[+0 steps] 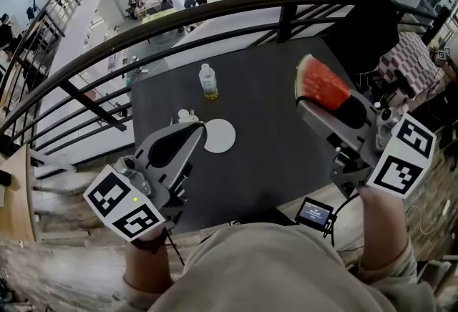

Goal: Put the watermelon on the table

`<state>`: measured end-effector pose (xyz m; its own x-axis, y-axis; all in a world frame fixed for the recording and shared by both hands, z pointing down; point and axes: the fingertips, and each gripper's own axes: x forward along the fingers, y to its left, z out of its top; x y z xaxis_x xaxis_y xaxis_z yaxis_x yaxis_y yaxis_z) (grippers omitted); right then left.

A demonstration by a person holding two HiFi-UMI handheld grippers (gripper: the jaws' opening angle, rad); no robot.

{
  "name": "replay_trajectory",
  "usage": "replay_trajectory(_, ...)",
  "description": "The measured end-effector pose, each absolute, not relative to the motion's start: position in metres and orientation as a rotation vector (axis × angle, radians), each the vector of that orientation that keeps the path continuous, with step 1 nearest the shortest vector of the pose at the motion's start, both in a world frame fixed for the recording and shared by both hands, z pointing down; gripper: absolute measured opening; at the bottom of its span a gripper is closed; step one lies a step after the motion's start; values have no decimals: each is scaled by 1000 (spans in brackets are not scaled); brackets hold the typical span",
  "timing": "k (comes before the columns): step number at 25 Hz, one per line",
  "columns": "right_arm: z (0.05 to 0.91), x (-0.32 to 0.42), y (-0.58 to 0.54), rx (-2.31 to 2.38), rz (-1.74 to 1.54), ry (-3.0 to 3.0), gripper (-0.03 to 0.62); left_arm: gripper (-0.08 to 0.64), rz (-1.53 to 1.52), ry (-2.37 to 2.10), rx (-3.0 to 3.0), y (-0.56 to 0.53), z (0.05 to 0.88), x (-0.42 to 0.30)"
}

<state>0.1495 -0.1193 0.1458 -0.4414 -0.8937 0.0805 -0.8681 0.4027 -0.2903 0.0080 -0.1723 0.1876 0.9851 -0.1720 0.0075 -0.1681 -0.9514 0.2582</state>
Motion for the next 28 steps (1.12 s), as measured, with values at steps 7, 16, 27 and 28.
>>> replay_trajectory(7,138,151,-148,-1556,-455,2583,167,3,-16,-295,2873,-190,177,9)
replay_trajectory(16,139,161,-159,-1516,-475,2607,167,3,-19,-341,2860,-197,176,19)
replay_trajectory(27,159,161,-178,-1489,-540,2624,167,3,19,-382,2830,-211,192,22)
replay_trajectory(28,162,162,-179,-1488,-547,2625,167,3,18,-378,2825,-212,193,23)
